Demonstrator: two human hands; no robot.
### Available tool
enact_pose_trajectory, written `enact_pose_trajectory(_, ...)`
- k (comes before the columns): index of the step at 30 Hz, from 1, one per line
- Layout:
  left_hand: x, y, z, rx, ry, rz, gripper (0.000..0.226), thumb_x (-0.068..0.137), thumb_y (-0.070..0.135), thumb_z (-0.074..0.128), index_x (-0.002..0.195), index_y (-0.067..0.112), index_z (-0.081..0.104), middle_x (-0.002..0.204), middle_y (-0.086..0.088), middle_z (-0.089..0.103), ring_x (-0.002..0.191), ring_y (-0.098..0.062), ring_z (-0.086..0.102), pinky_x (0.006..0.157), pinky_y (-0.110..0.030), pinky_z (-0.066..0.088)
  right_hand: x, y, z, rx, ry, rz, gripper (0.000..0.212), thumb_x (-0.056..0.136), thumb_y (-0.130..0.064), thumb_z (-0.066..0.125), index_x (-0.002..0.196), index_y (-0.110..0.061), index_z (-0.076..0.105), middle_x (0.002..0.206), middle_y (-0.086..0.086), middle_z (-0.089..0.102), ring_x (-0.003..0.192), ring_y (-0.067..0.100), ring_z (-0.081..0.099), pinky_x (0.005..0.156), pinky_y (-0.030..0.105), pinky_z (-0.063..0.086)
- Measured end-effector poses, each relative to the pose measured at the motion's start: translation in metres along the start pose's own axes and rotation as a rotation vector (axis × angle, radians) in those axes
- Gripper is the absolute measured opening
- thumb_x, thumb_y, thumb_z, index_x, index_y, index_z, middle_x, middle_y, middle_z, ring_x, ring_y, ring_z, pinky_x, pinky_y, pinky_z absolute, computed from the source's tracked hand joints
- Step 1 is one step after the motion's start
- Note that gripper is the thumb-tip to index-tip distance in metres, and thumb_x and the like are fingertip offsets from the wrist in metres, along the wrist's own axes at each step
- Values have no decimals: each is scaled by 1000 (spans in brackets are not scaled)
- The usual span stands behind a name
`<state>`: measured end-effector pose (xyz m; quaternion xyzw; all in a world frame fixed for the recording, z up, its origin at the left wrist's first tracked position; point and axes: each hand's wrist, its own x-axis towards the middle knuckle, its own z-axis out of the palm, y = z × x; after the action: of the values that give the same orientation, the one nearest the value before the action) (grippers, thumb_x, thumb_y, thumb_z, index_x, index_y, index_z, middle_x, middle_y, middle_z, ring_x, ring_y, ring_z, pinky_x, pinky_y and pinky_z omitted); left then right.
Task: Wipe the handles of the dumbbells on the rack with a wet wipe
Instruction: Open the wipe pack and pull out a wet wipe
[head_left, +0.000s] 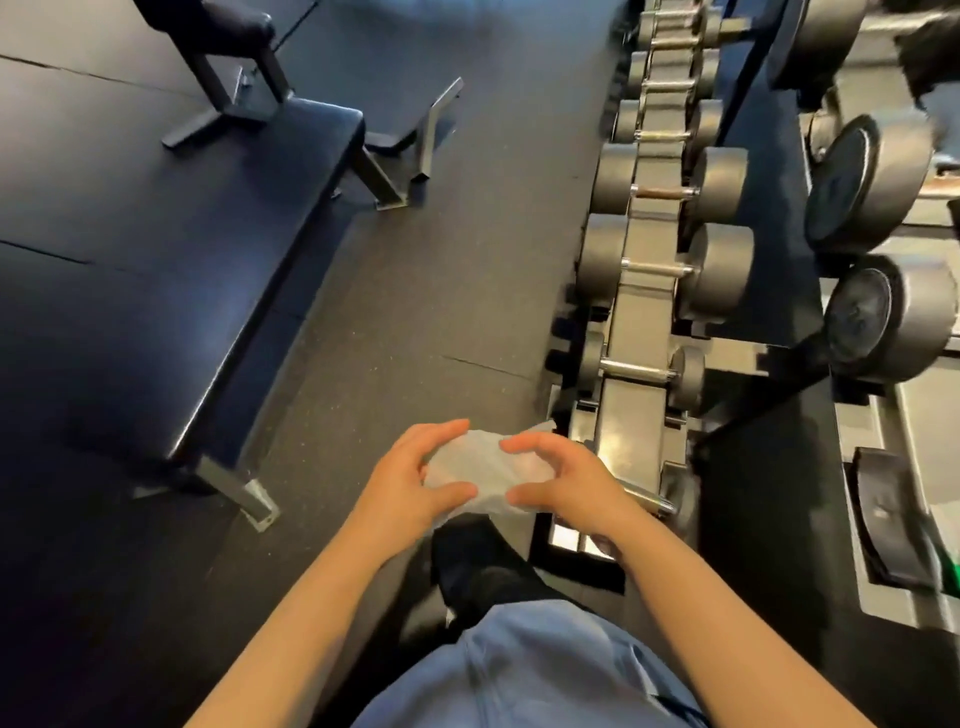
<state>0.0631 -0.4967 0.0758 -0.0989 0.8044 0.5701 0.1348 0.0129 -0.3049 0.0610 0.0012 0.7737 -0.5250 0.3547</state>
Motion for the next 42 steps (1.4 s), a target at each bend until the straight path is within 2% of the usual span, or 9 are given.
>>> enact_pose_trajectory(8,121,24,-14,-244,-309,-253,46,86,-2,65,123,25,59,120,-3,63,100,-11,65,82,-27,57,71,-12,-47,613,113,54,58,80,5,66,126,-29,55,105,8,63,91,24,63,85,44,52)
enact_pose_trajectory(11,168,38,-8,-307,-351,-283,48,84,-4,66,121,26,62,125,-5,63,113,-19,62,94,-34,52,90,-11,-65,999,154,228,60,80,-4,65,131,-28,43,115,16,60,95,33,65,83,53,53)
enact_pose_trajectory(16,232,65,9,-206,-564,-207,67,78,-10,69,128,31,53,131,-3,52,97,-18,65,77,-30,57,109,-8,-79,1297,210,420,53,74,-23,67,121,-1,54,98,19,69,81,30,70,71,40,58)
enact_pose_trajectory(20,278,90,35,-28,-763,-84,78,73,-3,78,127,43,46,138,-2,44,110,-26,59,77,-29,57,107,-1,-84,1562,254,313,66,85,-51,52,122,4,61,123,24,59,109,34,59,101,44,41)
enact_pose_trajectory(26,320,124,91,4,-1215,-117,85,76,-15,69,141,30,40,138,16,40,114,4,54,84,-21,53,116,3,-71,1813,663,131,75,77,-57,56,131,-4,55,129,22,57,121,37,50,110,47,30)
enact_pose_trajectory(31,321,137,115,-56,-1590,-396,87,58,2,83,134,33,54,144,-4,45,128,-34,50,102,-57,43,133,-20,-45,1997,1165,-325,102,60,-55,82,140,-4,44,137,26,46,133,42,38,113,55,24)
enact_pose_trajectory(34,321,142,126,195,-1838,-228,84,67,-3,80,136,34,49,140,-3,44,123,-25,53,94,-42,52,145,-31,-36,2028,1346,-508,97,64,-53,81,137,0,46,126,24,55,115,36,57,92,46,49)
enact_pose_trajectory(38,326,138,142,517,-1994,97,84,77,-12,69,144,26,35,138,11,36,112,6,51,91,-26,53,150,-44,-15,2026,1547,-294,78,77,-37,72,138,1,40,130,23,53,122,36,51,101,51,41)
enact_pose_trajectory(42,330,112,159,711,-1938,189,78,80,-6,70,144,22,35,133,6,40,94,-4,58,74,-20,54,134,-42,7,2063,1620,-4,30,97,-18,43,112,1,61,87,10,70,73,13,66,66,23,53)
